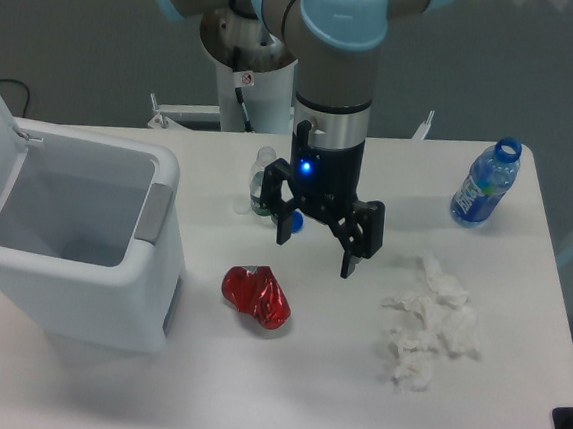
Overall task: Pick up the cans
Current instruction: 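Move the open gripper toward the crushed red can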
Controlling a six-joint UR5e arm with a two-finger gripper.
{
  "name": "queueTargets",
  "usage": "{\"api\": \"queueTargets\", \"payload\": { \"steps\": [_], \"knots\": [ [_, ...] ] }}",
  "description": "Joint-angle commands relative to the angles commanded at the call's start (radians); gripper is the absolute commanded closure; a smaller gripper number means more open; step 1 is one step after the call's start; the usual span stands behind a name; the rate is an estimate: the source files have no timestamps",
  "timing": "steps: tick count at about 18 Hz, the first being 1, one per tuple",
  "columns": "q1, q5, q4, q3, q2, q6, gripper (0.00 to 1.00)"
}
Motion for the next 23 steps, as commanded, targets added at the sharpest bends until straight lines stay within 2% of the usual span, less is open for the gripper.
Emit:
{"api": "queueTargets", "payload": {
  "steps": [10,16,20,23],
  "knots": [
    [0.018,0.012,0.015,-0.024,-0.003,-0.026,0.0],
    [0.017,0.135,0.012,-0.054,-0.015,-0.266,0.0],
    [0.018,0.152,0.008,-0.069,-0.017,-0.519,0.0],
    [0.015,0.207,0.005,-0.083,-0.029,-0.7,0.0]
  ]
}}
